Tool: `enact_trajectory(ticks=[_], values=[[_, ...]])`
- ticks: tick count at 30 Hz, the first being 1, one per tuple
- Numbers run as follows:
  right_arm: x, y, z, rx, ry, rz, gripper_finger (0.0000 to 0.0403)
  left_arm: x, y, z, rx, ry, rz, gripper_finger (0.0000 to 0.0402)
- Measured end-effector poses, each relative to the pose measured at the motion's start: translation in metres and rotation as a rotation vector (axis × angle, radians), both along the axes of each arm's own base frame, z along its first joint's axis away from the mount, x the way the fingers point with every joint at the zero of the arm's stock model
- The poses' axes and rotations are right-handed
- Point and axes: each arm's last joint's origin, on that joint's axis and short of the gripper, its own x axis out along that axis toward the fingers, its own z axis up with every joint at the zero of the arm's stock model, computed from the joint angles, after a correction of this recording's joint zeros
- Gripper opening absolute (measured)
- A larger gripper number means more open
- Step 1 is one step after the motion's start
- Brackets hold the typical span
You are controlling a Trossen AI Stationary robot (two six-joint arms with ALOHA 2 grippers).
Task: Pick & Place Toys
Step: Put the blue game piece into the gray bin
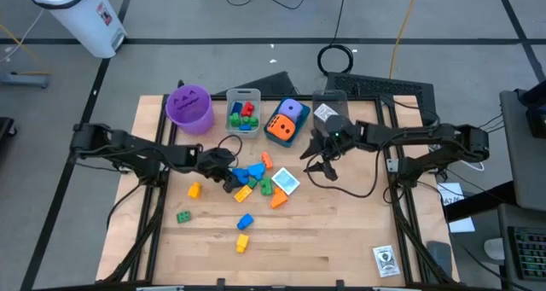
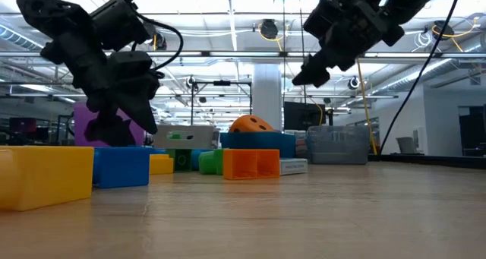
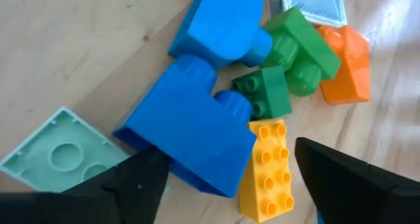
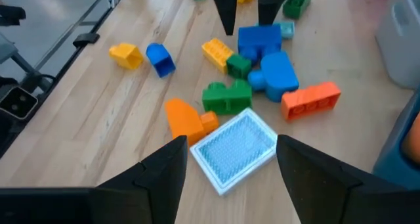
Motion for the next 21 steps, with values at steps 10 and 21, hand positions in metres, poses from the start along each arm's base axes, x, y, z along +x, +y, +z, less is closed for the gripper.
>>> enact_trajectory(ticks=[10, 21], values=[[-0.01, 0.003, -0.027, 0.002, 0.009, 0.0, 0.0228, 0.001, 0.001, -0.003, -0.014, 0.019, 0.092, 0.02], [-0.013, 0.003, -0.033, 0.0, 0.001, 0.0, 0.0228, 0.001, 0.009, -0.002, -0.036, 0.007, 0.163, 0.0119]])
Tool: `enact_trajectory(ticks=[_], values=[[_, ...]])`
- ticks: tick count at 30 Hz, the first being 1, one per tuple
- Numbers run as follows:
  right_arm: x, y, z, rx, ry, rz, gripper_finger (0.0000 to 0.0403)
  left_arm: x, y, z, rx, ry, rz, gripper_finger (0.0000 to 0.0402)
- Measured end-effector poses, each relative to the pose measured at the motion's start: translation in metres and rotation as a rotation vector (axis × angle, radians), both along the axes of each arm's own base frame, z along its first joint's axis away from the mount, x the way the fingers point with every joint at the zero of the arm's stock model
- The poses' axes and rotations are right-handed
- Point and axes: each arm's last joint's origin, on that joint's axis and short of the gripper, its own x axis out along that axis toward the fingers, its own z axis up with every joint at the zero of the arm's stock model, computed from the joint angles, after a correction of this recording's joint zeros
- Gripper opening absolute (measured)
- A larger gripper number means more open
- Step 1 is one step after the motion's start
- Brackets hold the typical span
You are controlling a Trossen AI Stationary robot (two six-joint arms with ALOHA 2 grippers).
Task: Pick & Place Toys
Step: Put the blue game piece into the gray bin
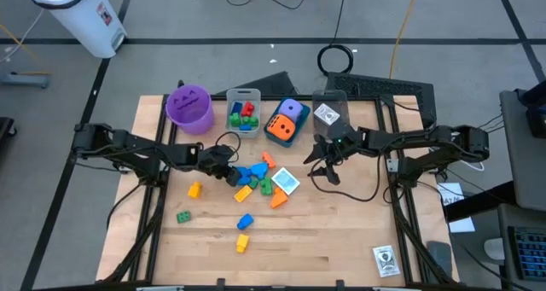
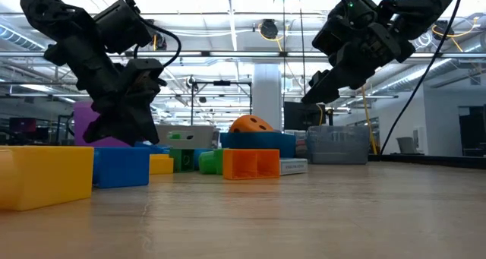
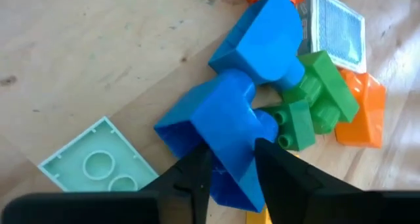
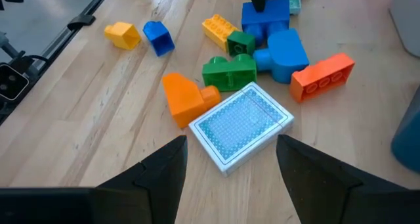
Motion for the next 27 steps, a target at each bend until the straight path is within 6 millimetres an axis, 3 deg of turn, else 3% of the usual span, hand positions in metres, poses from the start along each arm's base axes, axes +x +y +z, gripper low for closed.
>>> enact_trajectory(ticks=[19, 22, 27], values=[[0.0, 0.0, 0.0, 0.001, 0.002, 0.0, 0.0228, 0.005, 0.005, 0.009, 0.061, -0.078, -0.041, 0.0023], [0.0, 0.0, 0.0, 0.001, 0.002, 0.0, 0.0228, 0.008, 0.006, 0.023, 0.1, -0.066, -0.076, 0.0018], [0.0, 0.0, 0.0, 0.0, 0.002, 0.0, 0.0228, 0.02, 0.01, 0.068, 0.254, -0.012, -0.12, 0.0017]])
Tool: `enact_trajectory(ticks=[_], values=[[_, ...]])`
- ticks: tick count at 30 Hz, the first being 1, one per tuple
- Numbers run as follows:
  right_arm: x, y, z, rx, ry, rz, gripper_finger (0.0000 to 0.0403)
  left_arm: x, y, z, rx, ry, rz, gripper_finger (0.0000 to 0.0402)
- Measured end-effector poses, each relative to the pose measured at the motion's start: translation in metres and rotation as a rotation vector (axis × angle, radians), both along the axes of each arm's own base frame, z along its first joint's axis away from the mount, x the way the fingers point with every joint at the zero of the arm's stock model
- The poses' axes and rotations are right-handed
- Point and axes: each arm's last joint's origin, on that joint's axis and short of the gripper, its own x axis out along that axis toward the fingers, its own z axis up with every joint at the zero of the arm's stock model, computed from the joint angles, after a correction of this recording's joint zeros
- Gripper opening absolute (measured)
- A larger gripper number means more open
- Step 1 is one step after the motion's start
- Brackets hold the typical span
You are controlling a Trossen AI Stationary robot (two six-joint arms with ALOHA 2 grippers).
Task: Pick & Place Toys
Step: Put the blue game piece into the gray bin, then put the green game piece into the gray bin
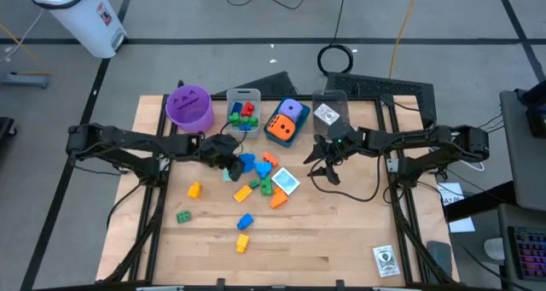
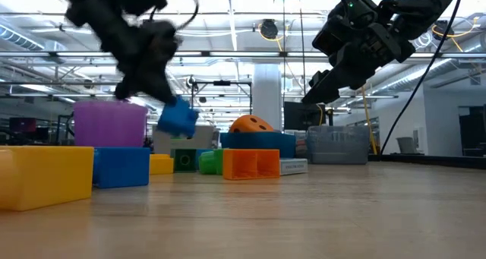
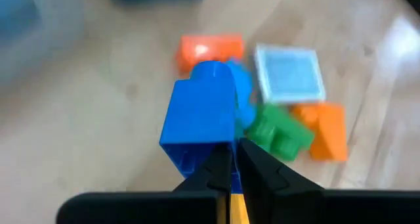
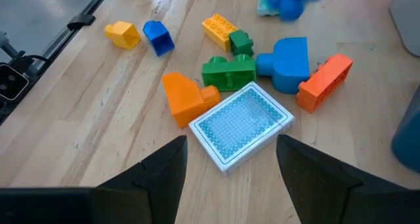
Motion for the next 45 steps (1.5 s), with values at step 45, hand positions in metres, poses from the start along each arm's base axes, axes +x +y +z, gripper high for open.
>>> enact_trajectory(ticks=[45], values=[[0.0, 0.0, 0.0, -0.049, -0.019, 0.03, 0.0228, 0.017, 0.172, 0.021, 0.224, 0.037, 0.173, 0.0115]])
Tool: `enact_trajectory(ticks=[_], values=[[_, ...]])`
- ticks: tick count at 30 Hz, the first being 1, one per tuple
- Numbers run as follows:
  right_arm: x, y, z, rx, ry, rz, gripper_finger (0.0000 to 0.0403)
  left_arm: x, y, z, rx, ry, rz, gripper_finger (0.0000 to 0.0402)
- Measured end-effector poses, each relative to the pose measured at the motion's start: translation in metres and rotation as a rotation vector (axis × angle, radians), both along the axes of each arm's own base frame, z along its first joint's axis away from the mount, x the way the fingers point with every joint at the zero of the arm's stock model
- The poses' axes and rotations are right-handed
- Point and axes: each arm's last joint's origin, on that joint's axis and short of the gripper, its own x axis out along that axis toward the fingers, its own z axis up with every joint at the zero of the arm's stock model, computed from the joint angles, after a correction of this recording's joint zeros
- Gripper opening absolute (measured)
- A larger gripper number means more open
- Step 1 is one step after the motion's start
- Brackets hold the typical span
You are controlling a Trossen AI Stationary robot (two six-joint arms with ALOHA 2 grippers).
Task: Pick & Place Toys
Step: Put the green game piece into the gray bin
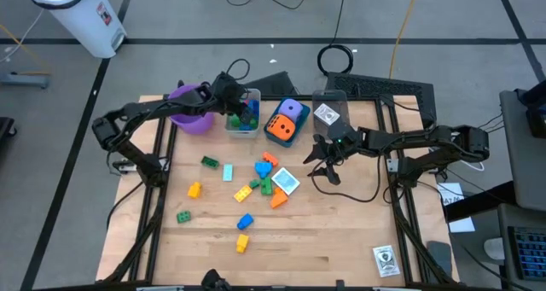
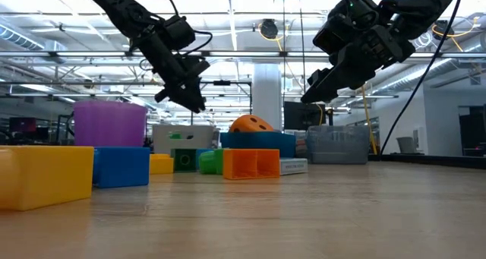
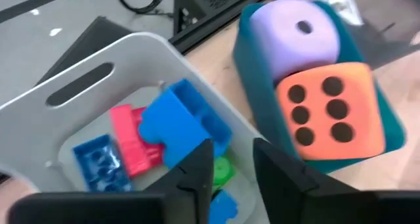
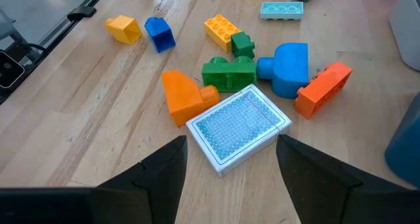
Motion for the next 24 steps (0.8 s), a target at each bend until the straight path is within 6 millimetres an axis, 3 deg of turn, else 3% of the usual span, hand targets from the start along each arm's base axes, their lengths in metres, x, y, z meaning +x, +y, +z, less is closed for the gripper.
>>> enact_trajectory(ticks=[9, 24], values=[[0.0, 0.0, 0.0, 0.0, 0.0, 0.0, 0.0228, 0.011, -0.006, 0.006, -0.013, -0.103, -0.047, 0.0179], [0.0, 0.0, 0.0, 0.0, 0.0, 0.0, 0.0228, 0.013, -0.008, 0.008, -0.005, -0.123, -0.048, 0.0186]])
